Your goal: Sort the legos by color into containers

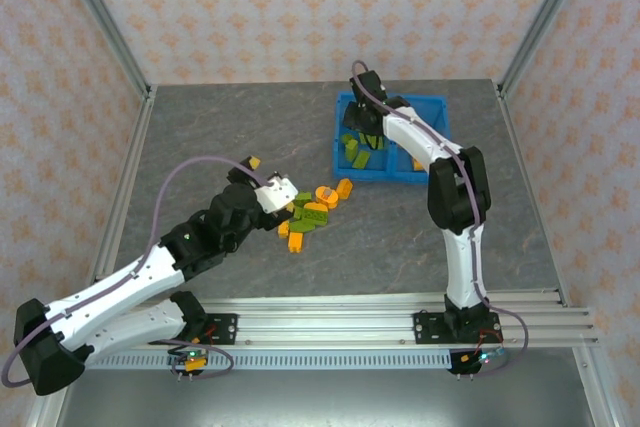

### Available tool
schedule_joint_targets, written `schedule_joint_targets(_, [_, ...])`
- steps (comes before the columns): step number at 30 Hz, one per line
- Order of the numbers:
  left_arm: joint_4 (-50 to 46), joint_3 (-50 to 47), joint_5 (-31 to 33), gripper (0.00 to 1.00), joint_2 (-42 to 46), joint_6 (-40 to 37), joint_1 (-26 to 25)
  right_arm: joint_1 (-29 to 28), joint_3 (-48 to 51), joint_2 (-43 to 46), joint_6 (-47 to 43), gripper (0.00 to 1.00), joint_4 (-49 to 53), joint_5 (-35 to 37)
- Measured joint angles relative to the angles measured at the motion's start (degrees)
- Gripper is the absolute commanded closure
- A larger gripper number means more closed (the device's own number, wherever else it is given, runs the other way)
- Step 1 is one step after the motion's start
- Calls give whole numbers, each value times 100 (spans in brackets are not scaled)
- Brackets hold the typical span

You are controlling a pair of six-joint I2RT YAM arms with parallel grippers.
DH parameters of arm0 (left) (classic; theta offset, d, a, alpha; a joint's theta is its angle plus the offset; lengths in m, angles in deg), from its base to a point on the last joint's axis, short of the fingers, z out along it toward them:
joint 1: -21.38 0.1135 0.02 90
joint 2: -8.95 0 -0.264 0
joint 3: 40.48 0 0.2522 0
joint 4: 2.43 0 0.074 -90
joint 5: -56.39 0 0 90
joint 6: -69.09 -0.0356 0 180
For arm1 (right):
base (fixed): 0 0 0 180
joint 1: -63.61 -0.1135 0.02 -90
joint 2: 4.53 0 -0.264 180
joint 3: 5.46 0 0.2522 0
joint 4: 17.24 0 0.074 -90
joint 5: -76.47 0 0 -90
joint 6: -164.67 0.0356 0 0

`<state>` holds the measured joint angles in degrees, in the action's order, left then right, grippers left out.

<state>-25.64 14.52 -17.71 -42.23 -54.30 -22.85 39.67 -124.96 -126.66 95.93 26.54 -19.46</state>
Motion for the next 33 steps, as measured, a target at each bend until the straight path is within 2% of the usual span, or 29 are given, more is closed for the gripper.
schedule_joint_targets(3, [57,31,-4,0,0,225,190,0,63,208,-2,54,17,-98])
schedule_joint_targets(6, [146,42,7,0,-48,507,365,-7,643,831,4,49,-33,-278])
schedule_joint_targets(9, [203,68,50,0,-197,782,553,-66,1731,1982,-15,40,-188,-485])
schedule_joint_targets(13, [184,177,-39,0,-422,1073,839,-367,3329,4039,-129,30,-400,-817])
schedule_joint_targets(15, [96,278,-92,0,-535,1261,946,-533,3989,4983,-173,20,-485,-1058])
schedule_joint_targets(18, [-575,929,-409,1,-999,1722,1012,-595,4935,6336,-243,4,-448,-1539])
schedule_joint_targets(19, [-903,1331,-619,1,-1274,1974,1010,-588,5171,6701,-251,0,-389,-1711])
schedule_joint_targets(20, [-1132,1676,-809,1,-1517,2194,1010,-586,5405,7062,-251,1,-334,-1917])
schedule_joint_targets(22, [-1447,2131,-1117,3,-1880,2708,944,-588,5724,7543,-201,0,-260,-2271])
schedule_joint_targets(25, [-1937,2190,-1266,10,-2057,3543,625,-590,5974,7969,-131,1,52,-2621])
schedule_joint_targets(29, [-2496,2009,-1220,13,-2194,4780,63,-590,5991,8041,-72,1,459,-2450])
schedule_joint_targets(33, [-2671,1731,-1185,16,-2573,5805,-302,-590,6144,7989,-15,1,514,-2297])
